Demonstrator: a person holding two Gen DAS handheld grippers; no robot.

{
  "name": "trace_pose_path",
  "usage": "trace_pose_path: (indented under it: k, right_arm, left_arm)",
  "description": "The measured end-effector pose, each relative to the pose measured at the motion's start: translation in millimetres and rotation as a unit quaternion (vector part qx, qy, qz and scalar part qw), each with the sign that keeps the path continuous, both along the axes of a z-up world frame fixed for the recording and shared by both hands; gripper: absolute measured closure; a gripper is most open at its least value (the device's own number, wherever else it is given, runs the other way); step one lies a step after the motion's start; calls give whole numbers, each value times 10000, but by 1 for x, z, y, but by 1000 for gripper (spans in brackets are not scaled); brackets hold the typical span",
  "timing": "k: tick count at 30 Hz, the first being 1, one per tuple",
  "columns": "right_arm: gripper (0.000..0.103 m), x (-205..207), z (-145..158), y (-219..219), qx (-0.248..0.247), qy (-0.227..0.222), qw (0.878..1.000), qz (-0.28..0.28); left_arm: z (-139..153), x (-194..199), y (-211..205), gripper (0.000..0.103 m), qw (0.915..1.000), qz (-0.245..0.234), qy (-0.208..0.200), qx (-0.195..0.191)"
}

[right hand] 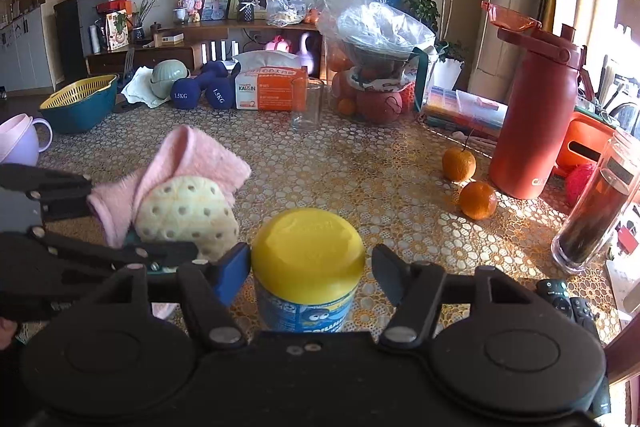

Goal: Organize objects
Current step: 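Close the right tool on the jar while the left tool grasps the towel and green plush, then lift the jar with the right tool while the left tool lifts the towel and plush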

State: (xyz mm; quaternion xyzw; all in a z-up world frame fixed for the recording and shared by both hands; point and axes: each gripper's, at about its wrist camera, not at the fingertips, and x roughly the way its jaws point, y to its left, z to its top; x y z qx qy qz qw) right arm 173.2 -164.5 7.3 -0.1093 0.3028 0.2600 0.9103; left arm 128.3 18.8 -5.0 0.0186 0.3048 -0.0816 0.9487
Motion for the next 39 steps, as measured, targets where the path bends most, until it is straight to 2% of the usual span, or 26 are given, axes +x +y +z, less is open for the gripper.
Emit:
trace_pose_path:
  k: [5, 8, 11, 15, 19, 23, 29, 33, 36, 39]
  right_arm:
    - [42, -11, -2, 1, -128, -193, 9996, 137]
    - [42, -22, -4, 2, -247, -364, 9988, 220]
    - [42, -31, -5, 2, -318, -506, 9979, 259]
    - [42, -42, -8, 4, -478, -739, 9954, 391]
    - [42, -48, -11, 5, -578, -913, 9932, 444]
    - [42, -42, -10, -2, -374, -820, 9952, 378]
    - [42, -42, -11, -3, -373, -882, 9945, 415]
    - [42, -43, -11, -7, -314, -858, 9950, 416]
    - [42, -47, -13, -11, -309, -892, 9944, 484]
    - [42, -51, -14, -14, -315, -923, 9936, 568]
  left_arm:
    - [31, -7, -2, 60, 9992, -291, -199, -198]
    - [47, -13, -19, 60, 9970, -685, -285, -243]
    - [55, -20, -44, 60, 9932, -1110, -350, -41]
    - [46, -24, -77, 61, 9877, -1441, -302, 531]
    - [34, -19, -80, 62, 9884, -1412, -164, 534]
    - [36, -17, -70, 62, 9917, -1183, -156, 474]
    - [32, -10, -48, 63, 9962, -607, -34, 621]
    - [26, -2, -24, 63, 9987, -462, 231, 28]
    - [24, 1, -26, 63, 9980, -581, 261, -26]
    - [19, 4, -34, 63, 9947, -939, 363, -203]
